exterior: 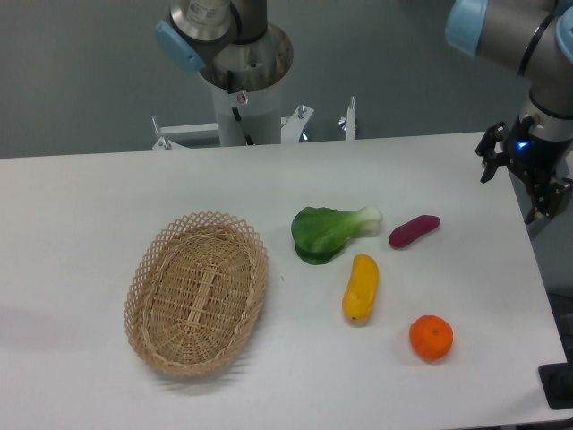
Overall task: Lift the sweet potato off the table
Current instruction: 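Move the open gripper over the purple sweet potato and lower it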
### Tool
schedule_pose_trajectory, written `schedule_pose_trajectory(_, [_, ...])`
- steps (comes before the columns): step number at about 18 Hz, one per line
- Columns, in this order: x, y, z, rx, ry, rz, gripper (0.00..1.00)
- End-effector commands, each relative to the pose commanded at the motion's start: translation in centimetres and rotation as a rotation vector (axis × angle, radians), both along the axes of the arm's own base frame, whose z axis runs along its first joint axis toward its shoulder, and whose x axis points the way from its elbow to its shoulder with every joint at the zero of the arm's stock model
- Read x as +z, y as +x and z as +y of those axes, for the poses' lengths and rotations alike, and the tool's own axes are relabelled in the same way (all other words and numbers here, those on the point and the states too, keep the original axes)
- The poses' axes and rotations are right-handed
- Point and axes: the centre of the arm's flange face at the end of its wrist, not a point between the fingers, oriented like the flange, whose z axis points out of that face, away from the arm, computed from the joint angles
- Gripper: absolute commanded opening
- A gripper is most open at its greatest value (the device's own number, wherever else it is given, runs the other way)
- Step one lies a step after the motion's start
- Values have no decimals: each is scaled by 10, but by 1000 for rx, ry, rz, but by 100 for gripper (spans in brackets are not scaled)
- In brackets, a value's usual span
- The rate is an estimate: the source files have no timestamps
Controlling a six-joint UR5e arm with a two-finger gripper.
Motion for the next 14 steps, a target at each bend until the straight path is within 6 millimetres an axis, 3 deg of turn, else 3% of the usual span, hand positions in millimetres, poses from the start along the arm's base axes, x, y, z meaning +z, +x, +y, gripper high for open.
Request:
schedule_pose_trajectory(6, [-5,2,-2,11,-2,-10,100])
schedule_pose_trajectory(14, [-32,13,-2,63,-9,-66,100])
